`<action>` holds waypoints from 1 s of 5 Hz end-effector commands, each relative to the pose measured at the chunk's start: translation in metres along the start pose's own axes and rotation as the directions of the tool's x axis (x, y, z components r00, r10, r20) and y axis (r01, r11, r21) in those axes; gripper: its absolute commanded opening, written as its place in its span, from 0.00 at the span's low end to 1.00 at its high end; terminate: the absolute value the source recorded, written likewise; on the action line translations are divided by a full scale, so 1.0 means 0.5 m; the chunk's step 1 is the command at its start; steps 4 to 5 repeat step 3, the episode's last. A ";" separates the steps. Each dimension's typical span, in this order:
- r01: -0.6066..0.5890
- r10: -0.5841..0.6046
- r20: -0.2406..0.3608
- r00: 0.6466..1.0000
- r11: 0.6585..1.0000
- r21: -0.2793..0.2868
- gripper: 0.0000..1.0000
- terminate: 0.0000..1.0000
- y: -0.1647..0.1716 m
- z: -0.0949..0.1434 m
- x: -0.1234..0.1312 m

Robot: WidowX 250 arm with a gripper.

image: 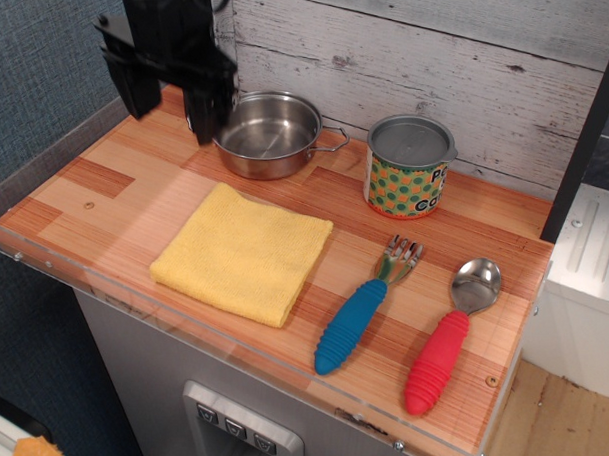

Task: Move the yellow cloth near spatula.

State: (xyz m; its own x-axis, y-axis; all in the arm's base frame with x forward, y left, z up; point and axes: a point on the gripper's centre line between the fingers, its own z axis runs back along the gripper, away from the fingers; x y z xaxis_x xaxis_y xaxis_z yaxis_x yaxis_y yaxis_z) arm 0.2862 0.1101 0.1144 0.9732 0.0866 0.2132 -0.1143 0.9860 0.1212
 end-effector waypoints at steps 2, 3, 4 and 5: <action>-0.194 0.189 0.093 0.977 0.980 0.049 1.00 0.00 0.024 0.044 0.036; -0.194 0.189 0.093 0.977 0.980 0.049 1.00 1.00 0.024 0.044 0.036; -0.194 0.189 0.093 0.977 0.980 0.049 1.00 1.00 0.024 0.044 0.036; -0.194 0.189 0.093 0.977 0.980 0.049 1.00 1.00 0.024 0.044 0.036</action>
